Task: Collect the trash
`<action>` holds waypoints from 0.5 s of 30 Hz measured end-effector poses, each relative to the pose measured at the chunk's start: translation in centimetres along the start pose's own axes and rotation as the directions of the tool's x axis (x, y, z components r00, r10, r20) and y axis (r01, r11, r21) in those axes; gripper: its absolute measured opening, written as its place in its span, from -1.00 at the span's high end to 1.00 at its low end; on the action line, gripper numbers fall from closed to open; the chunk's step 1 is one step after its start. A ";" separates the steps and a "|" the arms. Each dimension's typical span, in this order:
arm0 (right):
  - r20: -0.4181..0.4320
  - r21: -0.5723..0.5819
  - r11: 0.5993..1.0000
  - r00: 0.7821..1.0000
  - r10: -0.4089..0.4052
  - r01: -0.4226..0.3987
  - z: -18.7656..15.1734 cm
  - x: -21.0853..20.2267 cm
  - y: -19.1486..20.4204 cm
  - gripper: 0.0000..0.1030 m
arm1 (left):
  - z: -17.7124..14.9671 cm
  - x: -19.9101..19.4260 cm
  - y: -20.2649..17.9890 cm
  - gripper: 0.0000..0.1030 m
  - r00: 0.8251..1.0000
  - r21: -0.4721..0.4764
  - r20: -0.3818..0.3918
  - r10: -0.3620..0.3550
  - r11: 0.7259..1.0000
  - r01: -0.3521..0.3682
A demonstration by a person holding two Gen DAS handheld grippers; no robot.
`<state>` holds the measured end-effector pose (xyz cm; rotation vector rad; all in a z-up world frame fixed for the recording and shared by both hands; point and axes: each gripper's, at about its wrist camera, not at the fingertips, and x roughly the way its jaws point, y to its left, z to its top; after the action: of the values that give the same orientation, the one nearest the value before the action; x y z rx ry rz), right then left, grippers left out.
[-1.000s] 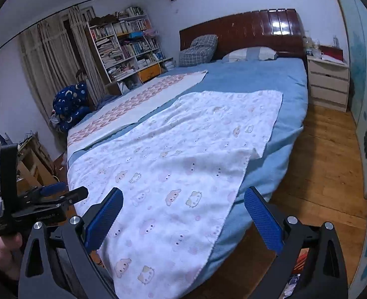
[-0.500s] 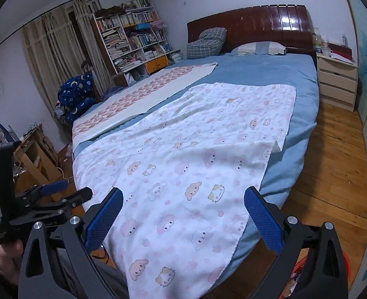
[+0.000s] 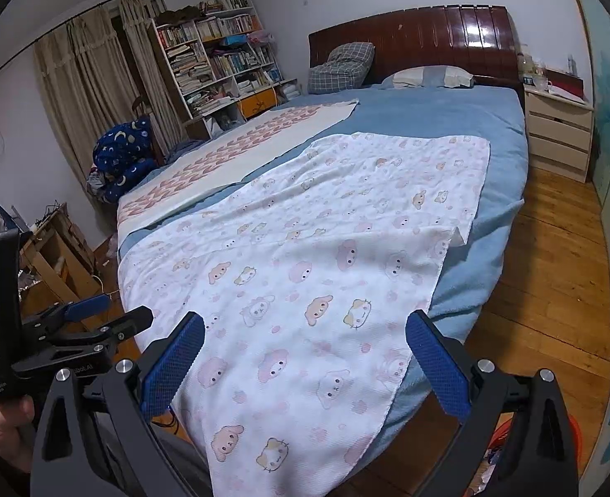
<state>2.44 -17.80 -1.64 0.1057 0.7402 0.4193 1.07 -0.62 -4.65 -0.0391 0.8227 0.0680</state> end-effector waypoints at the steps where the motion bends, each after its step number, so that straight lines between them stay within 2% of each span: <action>1: 0.000 0.001 1.000 1.000 -0.001 0.001 0.0 0.0 -0.1 -0.87 | 0.0 0.1 0.0 -0.79 1.000 -0.001 -0.001 -0.002 1.000 0.002; 15: -0.018 0.028 0.999 1.000 -0.017 0.017 -0.1 0.2 -0.6 -0.87 | 0.1 0.3 0.1 -0.79 1.000 -0.001 -0.012 0.007 1.000 -0.007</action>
<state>2.72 -18.27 -1.99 0.1225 0.7640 0.3941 1.38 -0.52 -4.81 -0.0376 0.8345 0.0746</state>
